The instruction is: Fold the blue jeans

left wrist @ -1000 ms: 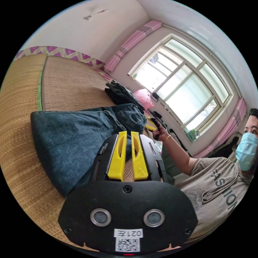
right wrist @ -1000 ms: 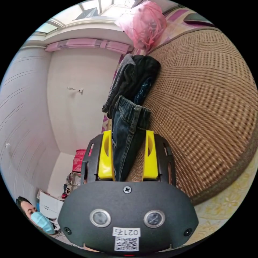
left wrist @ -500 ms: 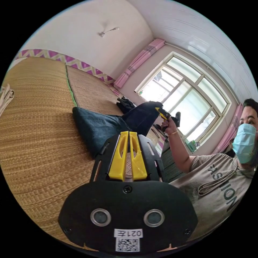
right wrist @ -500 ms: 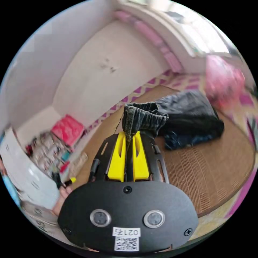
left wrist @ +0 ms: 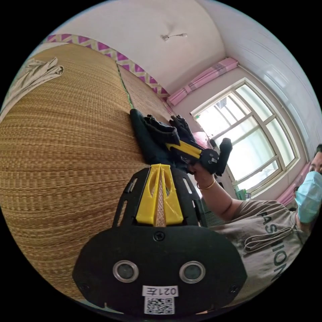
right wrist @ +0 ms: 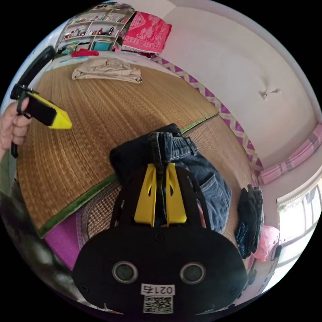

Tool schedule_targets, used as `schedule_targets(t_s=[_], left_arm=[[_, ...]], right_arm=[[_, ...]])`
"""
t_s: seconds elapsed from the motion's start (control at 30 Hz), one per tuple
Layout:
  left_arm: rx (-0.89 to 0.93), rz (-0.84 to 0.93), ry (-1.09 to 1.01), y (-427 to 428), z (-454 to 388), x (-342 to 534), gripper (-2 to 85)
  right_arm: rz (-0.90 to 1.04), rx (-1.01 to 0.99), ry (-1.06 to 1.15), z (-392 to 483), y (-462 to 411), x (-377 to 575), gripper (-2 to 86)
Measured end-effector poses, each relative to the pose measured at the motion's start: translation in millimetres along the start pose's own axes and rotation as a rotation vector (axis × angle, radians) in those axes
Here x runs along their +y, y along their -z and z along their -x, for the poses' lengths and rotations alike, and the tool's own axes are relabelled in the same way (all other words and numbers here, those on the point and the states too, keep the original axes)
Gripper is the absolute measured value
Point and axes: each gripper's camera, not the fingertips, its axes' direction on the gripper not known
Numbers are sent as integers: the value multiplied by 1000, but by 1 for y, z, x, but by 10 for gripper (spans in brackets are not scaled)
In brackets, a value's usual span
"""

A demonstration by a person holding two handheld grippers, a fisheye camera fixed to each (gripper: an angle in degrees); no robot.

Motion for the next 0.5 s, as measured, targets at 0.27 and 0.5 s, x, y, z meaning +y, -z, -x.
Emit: schedule_targets(t_s=[0.27, 0.5], left_arm=[[52, -19, 9, -28, 7, -21, -9], [91, -38, 13, -42, 4, -36, -9]], right_arm=[[-51, 9, 23, 17, -23, 14, 56], [-237, -377, -289, -85, 15, 34, 56]])
